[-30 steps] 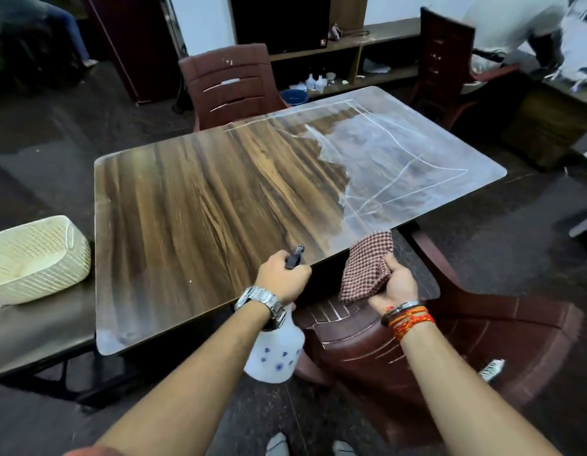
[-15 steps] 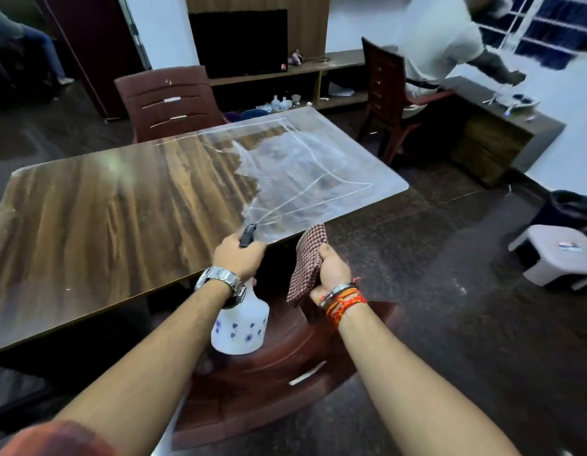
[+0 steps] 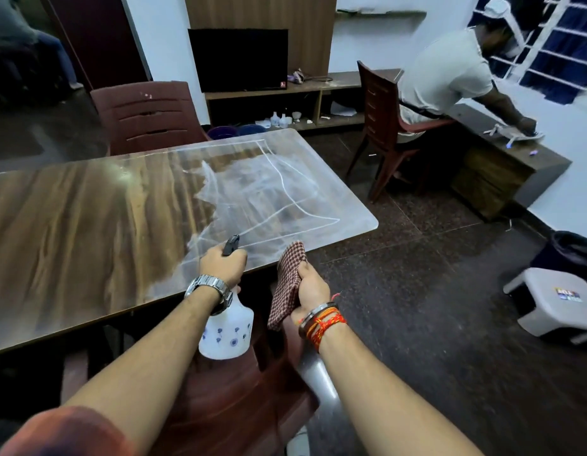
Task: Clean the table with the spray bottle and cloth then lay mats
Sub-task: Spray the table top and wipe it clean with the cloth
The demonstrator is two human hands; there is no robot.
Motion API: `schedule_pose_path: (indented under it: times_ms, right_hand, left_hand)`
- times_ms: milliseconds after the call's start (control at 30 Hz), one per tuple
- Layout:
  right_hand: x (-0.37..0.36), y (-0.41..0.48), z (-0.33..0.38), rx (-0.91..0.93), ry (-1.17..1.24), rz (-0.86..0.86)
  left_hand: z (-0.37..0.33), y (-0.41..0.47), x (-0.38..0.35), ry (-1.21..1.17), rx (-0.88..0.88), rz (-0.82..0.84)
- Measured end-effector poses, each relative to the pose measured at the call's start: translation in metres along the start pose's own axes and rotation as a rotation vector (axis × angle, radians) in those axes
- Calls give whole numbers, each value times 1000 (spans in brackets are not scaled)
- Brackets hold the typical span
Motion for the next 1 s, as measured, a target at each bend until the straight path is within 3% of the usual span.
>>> schedule_pose_path:
  times_ms: [267, 433, 667, 767, 867, 1000]
  right_hand:
    - [-4, 78, 25, -98, -109, 83]
    - [-6, 117, 41, -175, -131, 188]
    - [-7, 175, 74, -223, -366, 384]
    - [-12, 197, 101, -92, -509, 471]
    - [-21, 209, 112, 180, -630, 608]
    - [-41, 213, 82, 621, -1066, 977]
  left_hand:
    - [-19, 41, -45, 28, 148, -114]
    - [-27, 50, -69, -13, 213, -95]
    - [-52, 41, -85, -103, 290, -351]
    - [-61, 37, -95, -111, 329, -407]
    - [-61, 30, -103, -145, 397, -436]
    - [-46, 26, -99, -209, 478, -540]
Point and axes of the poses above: each hand's wrist, its own y-axis towards the middle knuckle, its own x-axis out of the back of the hand, z = x × y, the point moved 5 cm from there along y, towards the middle knuckle, and after that the axes turned 4 degrees about x, right-handed, at the moved point
